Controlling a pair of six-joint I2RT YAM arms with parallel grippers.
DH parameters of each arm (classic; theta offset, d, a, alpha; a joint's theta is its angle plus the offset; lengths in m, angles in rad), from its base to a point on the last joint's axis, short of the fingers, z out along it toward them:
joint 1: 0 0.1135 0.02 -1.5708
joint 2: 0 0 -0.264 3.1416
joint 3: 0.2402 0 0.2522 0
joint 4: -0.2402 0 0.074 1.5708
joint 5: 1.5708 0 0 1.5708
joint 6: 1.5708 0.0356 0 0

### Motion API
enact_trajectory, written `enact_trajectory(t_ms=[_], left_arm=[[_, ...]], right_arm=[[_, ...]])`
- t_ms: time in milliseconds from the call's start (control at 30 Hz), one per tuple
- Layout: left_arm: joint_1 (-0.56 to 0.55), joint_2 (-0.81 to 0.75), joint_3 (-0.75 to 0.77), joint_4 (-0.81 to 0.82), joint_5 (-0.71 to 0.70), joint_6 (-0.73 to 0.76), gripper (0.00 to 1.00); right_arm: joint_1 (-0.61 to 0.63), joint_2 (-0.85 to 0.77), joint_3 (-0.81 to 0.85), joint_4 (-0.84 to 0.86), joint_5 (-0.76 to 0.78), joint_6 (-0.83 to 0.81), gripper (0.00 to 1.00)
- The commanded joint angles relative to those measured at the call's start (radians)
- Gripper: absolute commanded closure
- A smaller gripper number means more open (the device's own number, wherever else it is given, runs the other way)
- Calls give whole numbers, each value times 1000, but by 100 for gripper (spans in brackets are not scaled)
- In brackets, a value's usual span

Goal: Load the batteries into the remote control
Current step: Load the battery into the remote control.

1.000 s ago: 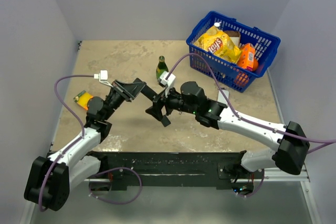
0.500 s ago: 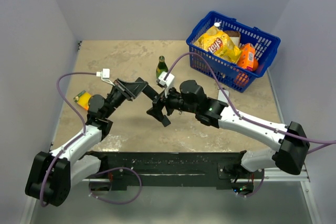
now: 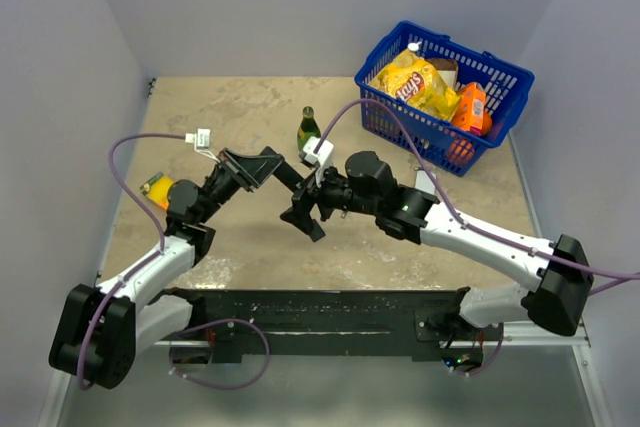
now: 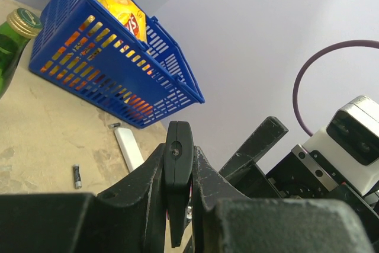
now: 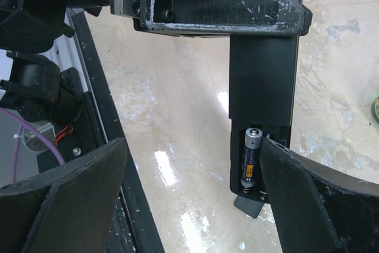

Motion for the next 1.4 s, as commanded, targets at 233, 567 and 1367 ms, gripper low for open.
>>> enact_trajectory(t_ms=[233,567,1367], left_arm=[[-19,0,69,97,171,-17,100],[-19,2,74,59,164,5,100],[-18,14,87,26,184,26,100]], right_arm=[[-17,-47,49,11,17,-38,3],[-18,-67,46,-15,28,-35,2],[-18,-165,14,-32,342,115,2]])
